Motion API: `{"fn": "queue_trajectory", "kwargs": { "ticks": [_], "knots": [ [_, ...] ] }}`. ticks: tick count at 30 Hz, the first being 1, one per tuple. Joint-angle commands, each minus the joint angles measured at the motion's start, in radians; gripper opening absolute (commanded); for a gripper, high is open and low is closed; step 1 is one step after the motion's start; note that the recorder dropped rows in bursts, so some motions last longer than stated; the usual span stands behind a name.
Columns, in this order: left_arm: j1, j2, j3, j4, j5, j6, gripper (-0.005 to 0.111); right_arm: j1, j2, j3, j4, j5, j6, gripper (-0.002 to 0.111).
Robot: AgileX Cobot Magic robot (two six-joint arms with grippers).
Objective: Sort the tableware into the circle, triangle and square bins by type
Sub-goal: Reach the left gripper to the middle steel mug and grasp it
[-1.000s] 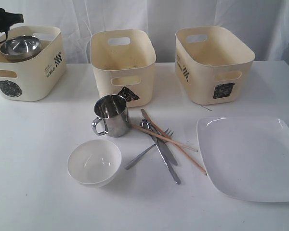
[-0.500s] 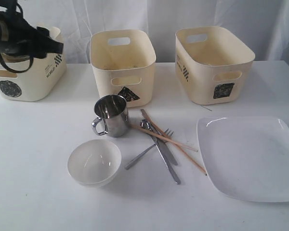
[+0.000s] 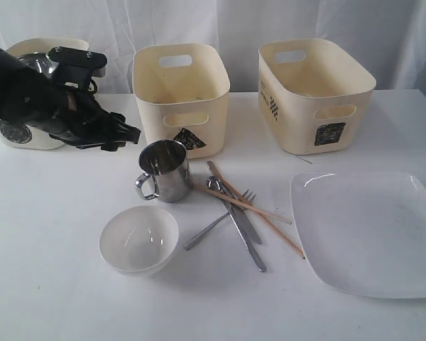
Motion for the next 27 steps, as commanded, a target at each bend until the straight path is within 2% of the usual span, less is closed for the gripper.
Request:
{"fn": "queue_trajectory", "kwargs": {
  "ticks": [1, 4, 8, 10, 19, 27],
  "knots": [
    [-0.004, 0.021, -0.063, -0.191, 0.054, 0.211, 0.067, -0.01, -0.006, 0.005, 0.004, -0.008, -0.006, 0.0],
    [-0.004, 0.026, -0.093, -0.242, 0.066, 0.247, 0.067, -0.01, -0.006, 0.005, 0.004, -0.008, -0.006, 0.0],
    [-0.006, 0.048, -0.101, -0.512, 0.111, 0.543, 0.067, -0.01, -0.006, 0.005, 0.004, -0.008, -0.006, 0.0],
    [-0.006, 0.058, -0.101, -0.602, 0.128, 0.674, 0.067, -0.01, -0.006, 0.005, 0.004, -0.008, -0.006, 0.0],
    [-0.006, 0.122, -0.108, -0.608, 0.092, 0.693, 0.064, -0.01, -0.006, 0.005, 0.004, -0.008, -0.006, 0.0],
    [-0.006, 0.221, -0.181, -0.608, 0.076, 0.697, 0.064, -0.01, -0.006, 0.005, 0.004, -0.008, -0.006, 0.0]
  ]
}}
